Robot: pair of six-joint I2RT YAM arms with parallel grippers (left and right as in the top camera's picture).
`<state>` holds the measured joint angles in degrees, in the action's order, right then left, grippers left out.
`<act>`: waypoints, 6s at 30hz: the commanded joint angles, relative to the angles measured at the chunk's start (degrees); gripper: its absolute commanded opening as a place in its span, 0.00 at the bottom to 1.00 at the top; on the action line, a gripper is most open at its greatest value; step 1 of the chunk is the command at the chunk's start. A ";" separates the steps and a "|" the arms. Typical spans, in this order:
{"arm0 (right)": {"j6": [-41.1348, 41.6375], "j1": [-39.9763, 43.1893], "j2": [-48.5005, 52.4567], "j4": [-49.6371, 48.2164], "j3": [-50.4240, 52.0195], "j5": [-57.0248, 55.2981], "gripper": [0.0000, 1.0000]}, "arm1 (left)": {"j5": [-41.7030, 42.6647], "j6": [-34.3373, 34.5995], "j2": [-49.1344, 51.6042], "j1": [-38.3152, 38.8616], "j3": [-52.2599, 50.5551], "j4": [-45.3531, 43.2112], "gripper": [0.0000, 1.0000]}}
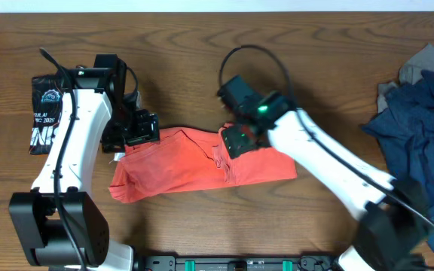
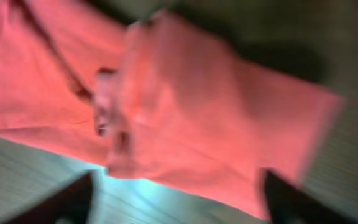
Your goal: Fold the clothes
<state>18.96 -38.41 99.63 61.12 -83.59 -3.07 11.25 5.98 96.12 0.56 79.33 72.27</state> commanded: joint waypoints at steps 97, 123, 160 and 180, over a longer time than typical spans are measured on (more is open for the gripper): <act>-1.90 33.09 -3.63 14.08 -0.98 -6.51 0.99 | 11.87 17.20 9.33 27.23 8.04 -3.28 0.06; -2.34 33.09 -3.63 13.73 -0.98 -5.22 0.99 | 11.98 21.73 7.17 32.15 8.98 -15.19 0.93; 2.56 -5.86 -3.61 -20.63 23.19 13.75 0.75 | 6.27 4.94 17.64 9.77 5.27 -17.29 0.91; 9.05 10.01 -3.63 -28.50 24.76 -3.61 0.01 | 1.31 5.11 22.62 10.80 5.25 0.28 0.09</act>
<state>27.00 -31.59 96.14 33.56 -58.33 -2.87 13.96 9.45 118.30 11.29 84.77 71.40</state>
